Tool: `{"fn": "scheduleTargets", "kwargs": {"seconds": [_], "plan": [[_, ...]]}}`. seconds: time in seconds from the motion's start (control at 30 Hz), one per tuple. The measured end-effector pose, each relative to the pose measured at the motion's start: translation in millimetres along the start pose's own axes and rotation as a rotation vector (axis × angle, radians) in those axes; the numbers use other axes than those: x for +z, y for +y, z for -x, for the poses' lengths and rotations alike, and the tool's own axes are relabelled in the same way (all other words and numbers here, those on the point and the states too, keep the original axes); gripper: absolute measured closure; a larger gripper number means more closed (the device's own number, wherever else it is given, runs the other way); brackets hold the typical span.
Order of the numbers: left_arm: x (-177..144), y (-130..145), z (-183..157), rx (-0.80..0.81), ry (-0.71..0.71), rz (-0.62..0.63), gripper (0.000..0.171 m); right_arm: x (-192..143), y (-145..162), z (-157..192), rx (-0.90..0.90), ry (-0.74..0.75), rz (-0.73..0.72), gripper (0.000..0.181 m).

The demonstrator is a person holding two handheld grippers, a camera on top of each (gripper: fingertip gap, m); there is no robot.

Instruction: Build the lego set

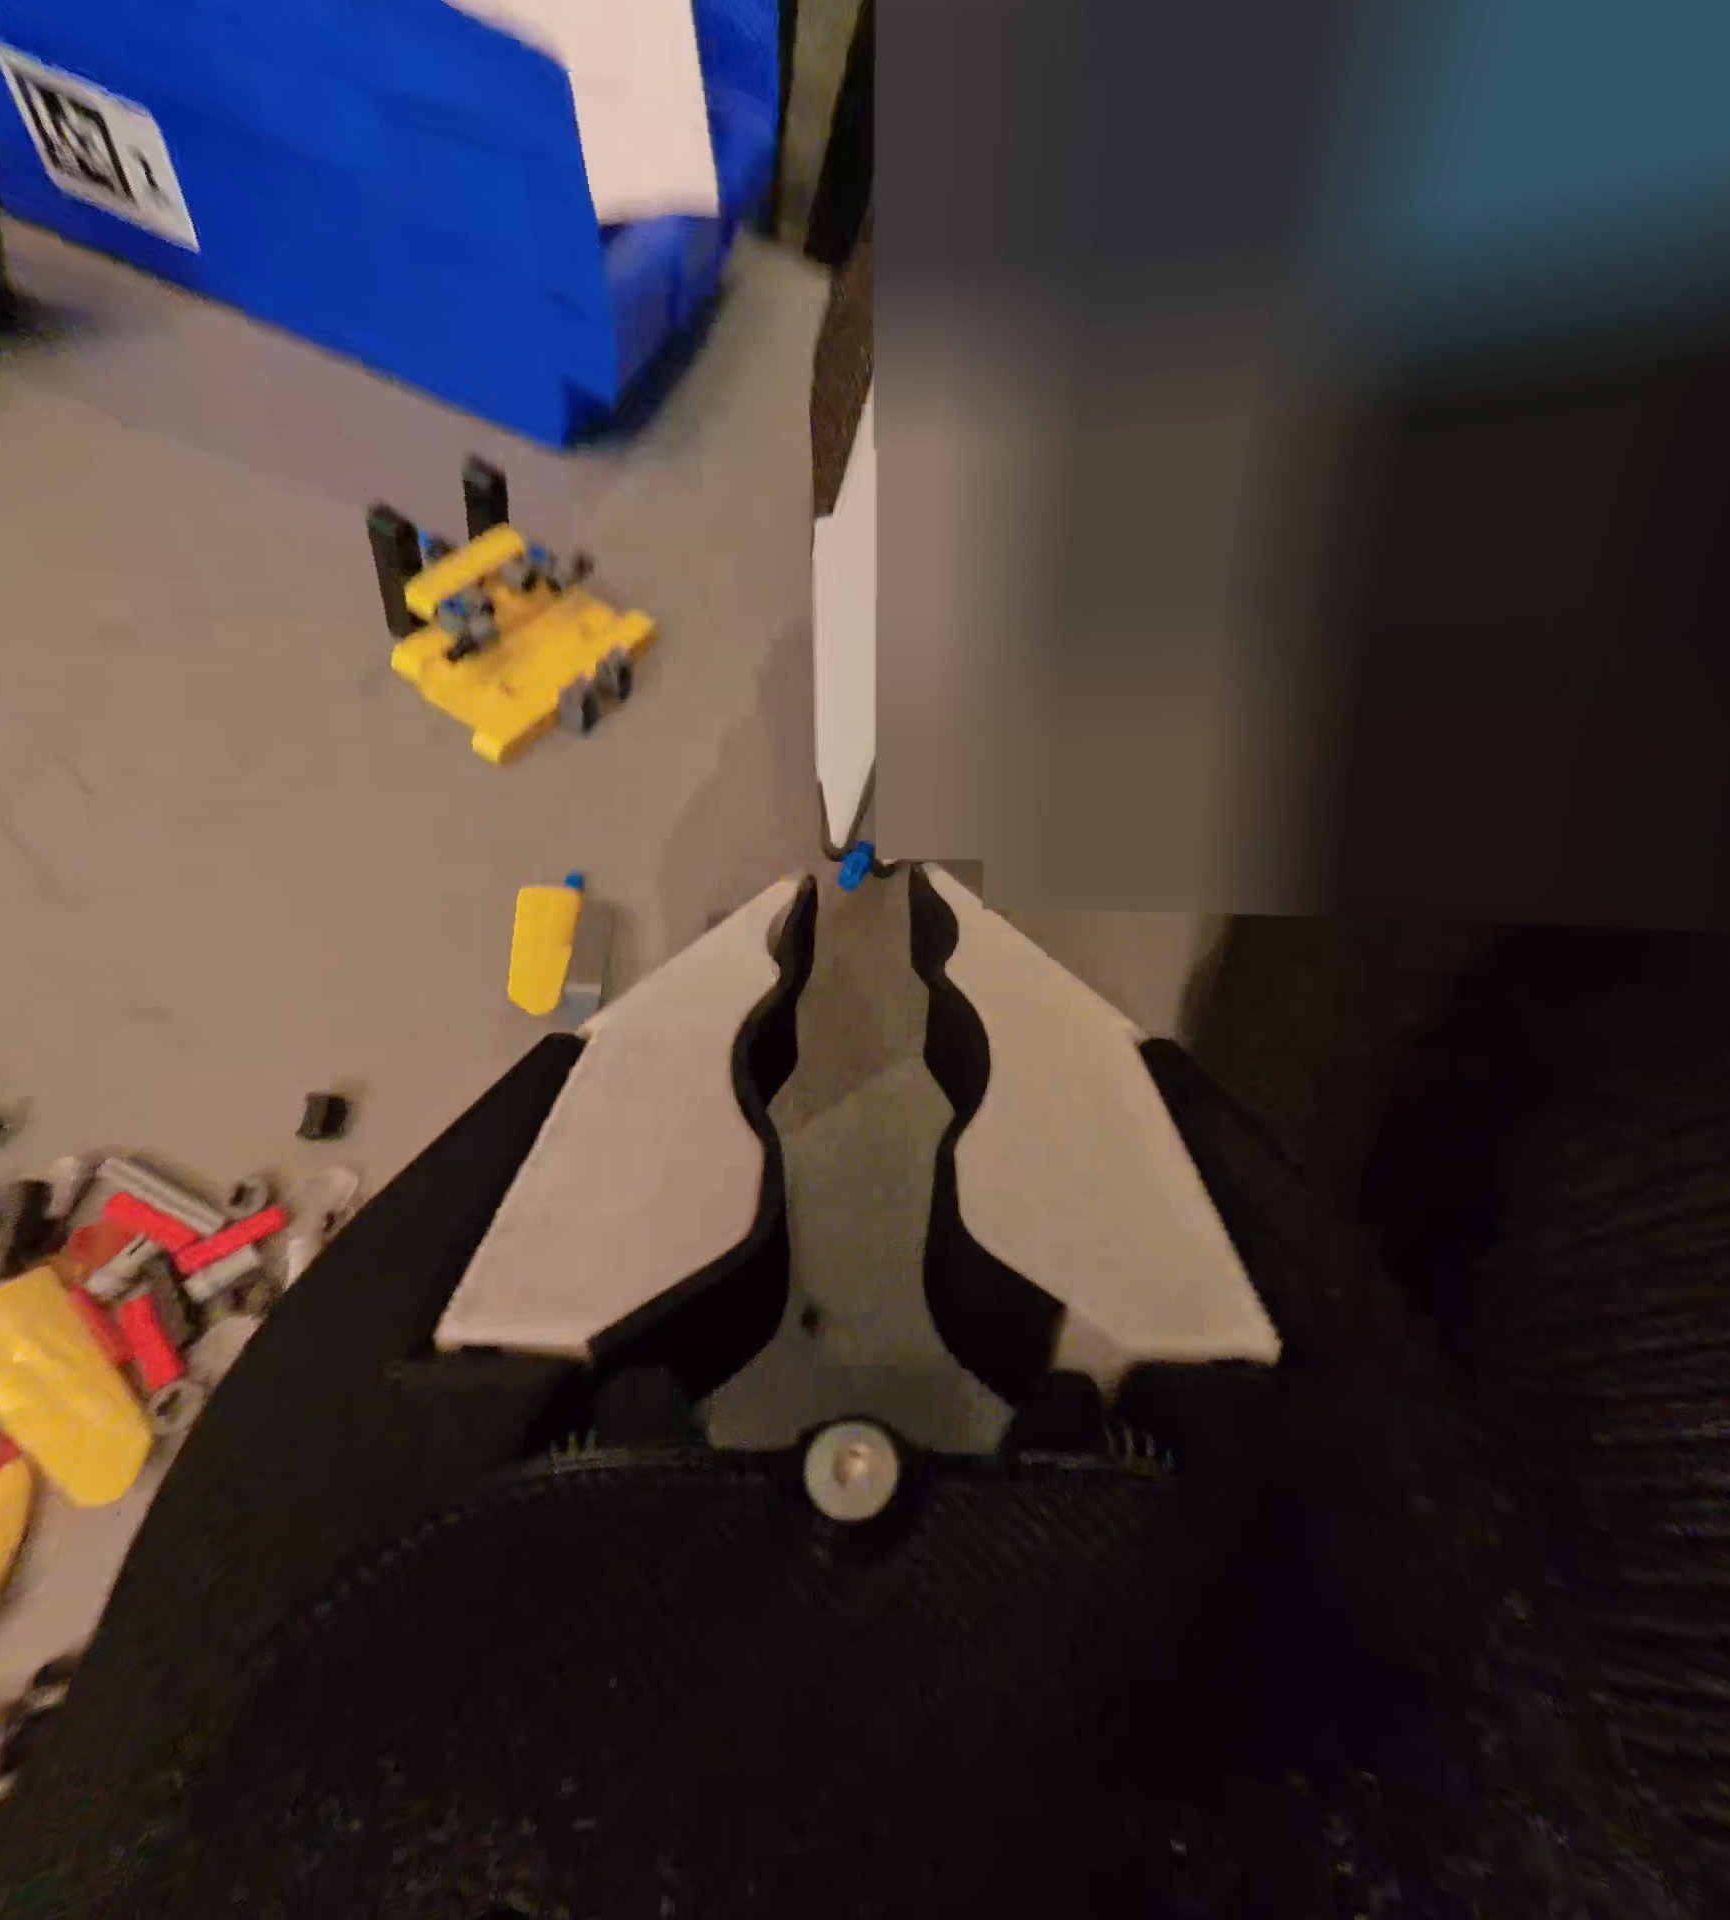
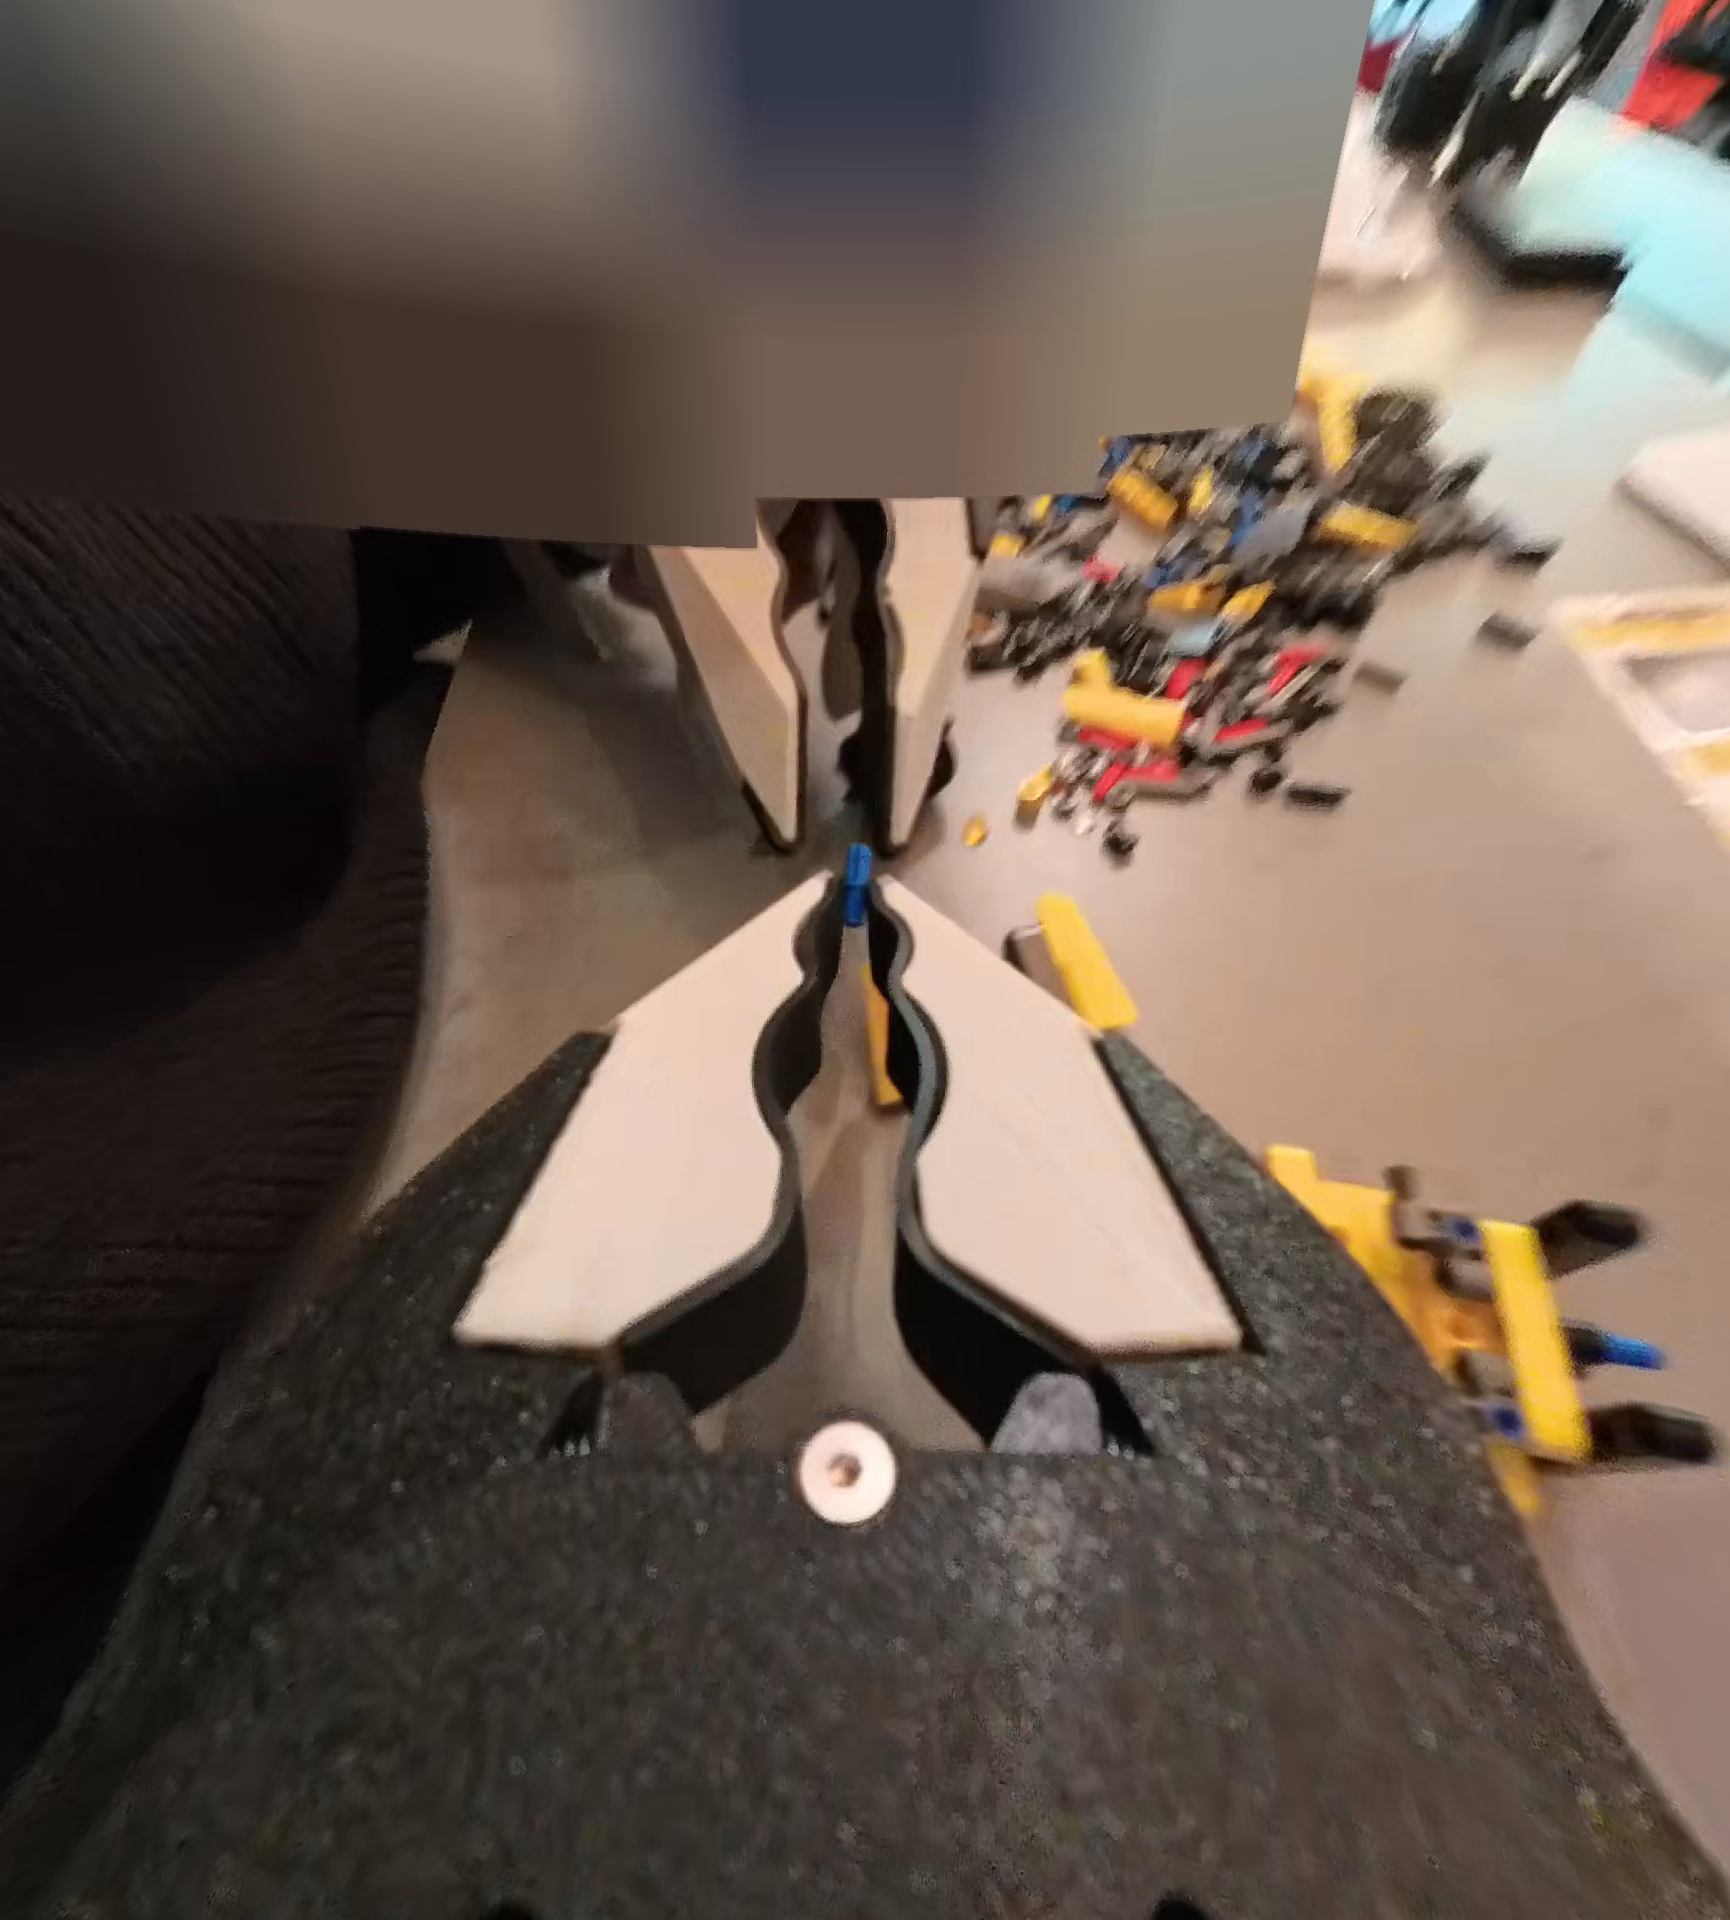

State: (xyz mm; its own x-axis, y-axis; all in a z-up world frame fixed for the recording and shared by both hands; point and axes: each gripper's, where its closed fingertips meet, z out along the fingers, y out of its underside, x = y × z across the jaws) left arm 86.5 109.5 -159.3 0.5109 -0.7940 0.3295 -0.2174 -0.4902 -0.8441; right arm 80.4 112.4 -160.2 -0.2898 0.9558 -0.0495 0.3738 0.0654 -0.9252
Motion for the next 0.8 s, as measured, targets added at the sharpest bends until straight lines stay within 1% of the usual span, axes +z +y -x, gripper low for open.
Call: {"fn": "scheduleTargets", "kwargs": {"seconds": [0.07, 0.1, 0.17, 0.23, 0.33, 0.43, 0.57, 0.73, 0.77, 0.8], "plan": [[-10, -16, -3, -0.104, 0.083, -0.116, 0.161, -9, -14, -5, -0.050, 0.042, -0.082, 0.178], [-12, -19, -1, -0.144, 0.102, -0.144, 0.160, -12, -20, -5, -0.073, 0.055, -0.116, 0.178], [-12, -18, 2, -0.189, 0.108, -0.152, 0.157, -16, -27, -3, -0.124, 0.072, -0.161, 0.178], [-10, -18, 2, -0.210, 0.120, -0.158, 0.155, -16, -29, -2, -0.168, 0.093, -0.169, 0.178], [-9, -22, -6, -0.254, 0.192, -0.177, 0.159, -11, -24, -3, -0.203, 0.115, -0.133, 0.178], [-8, -21, -9, -0.274, 0.219, -0.177, 0.161, -7, -20, -1, -0.225, 0.110, -0.111, 0.178], [-7, -20, -8, -0.281, 0.223, -0.171, 0.169, -7, -20, 2, -0.242, 0.099, -0.113, 0.178], [-9, -22, -12, -0.323, 0.275, -0.182, 0.170, -9, -25, 6, -0.253, 0.087, -0.149, 0.178], [-10, -23, -11, -0.348, 0.288, -0.194, 0.171, -10, -27, 5, -0.263, 0.100, -0.165, 0.174], [-11, -26, -11, -0.382, 0.311, -0.214, 0.171, -12, -30, 2, -0.276, 0.131, -0.185, 0.163]]}}
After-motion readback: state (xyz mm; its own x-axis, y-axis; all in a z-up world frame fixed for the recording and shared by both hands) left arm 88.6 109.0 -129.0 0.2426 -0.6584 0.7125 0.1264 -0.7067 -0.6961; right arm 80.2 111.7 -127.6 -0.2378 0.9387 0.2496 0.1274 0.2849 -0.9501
